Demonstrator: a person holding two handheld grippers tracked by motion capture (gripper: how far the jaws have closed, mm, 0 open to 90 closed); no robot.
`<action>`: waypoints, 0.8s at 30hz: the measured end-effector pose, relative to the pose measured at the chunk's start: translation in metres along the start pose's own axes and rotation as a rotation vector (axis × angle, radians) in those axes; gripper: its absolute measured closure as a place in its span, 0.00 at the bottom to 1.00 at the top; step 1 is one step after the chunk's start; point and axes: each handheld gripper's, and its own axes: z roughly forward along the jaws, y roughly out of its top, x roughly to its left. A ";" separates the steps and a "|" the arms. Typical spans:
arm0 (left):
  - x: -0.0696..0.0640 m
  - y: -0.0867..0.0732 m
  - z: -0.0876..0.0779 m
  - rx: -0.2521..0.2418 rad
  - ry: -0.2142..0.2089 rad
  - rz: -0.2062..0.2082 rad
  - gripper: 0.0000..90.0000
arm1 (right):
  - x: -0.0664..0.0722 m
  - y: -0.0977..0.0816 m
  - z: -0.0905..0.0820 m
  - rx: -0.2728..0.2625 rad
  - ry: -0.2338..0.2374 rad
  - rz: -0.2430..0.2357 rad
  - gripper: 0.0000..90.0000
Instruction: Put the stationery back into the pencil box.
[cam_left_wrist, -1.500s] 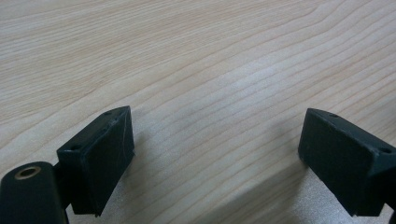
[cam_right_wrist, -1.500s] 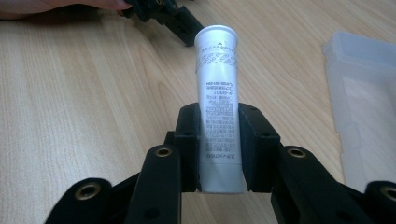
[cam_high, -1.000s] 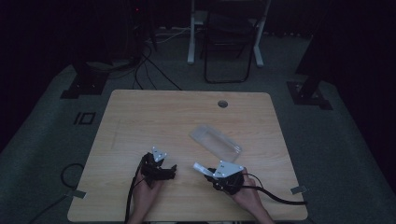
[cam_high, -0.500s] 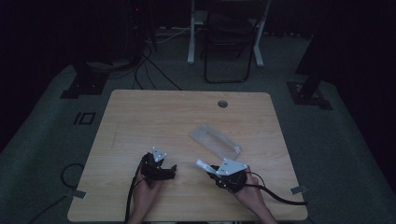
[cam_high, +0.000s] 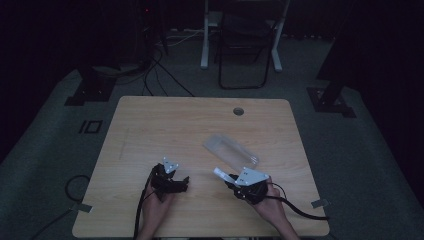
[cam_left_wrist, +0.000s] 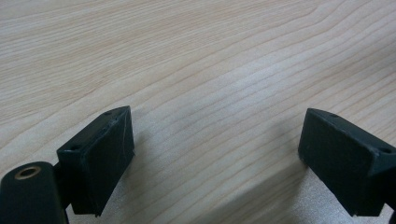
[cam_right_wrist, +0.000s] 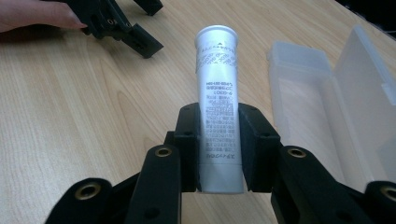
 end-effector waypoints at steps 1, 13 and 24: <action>0.000 0.000 0.000 0.000 0.000 0.000 0.12 | 0.000 0.000 0.000 0.000 -0.004 -0.001 0.79; 0.000 0.000 0.000 0.000 0.000 -0.001 0.12 | -0.006 0.001 -0.007 -0.005 -0.032 0.003 0.79; 0.000 0.000 0.000 0.000 0.000 0.000 0.12 | -0.018 -0.003 -0.010 0.001 -0.058 0.021 0.79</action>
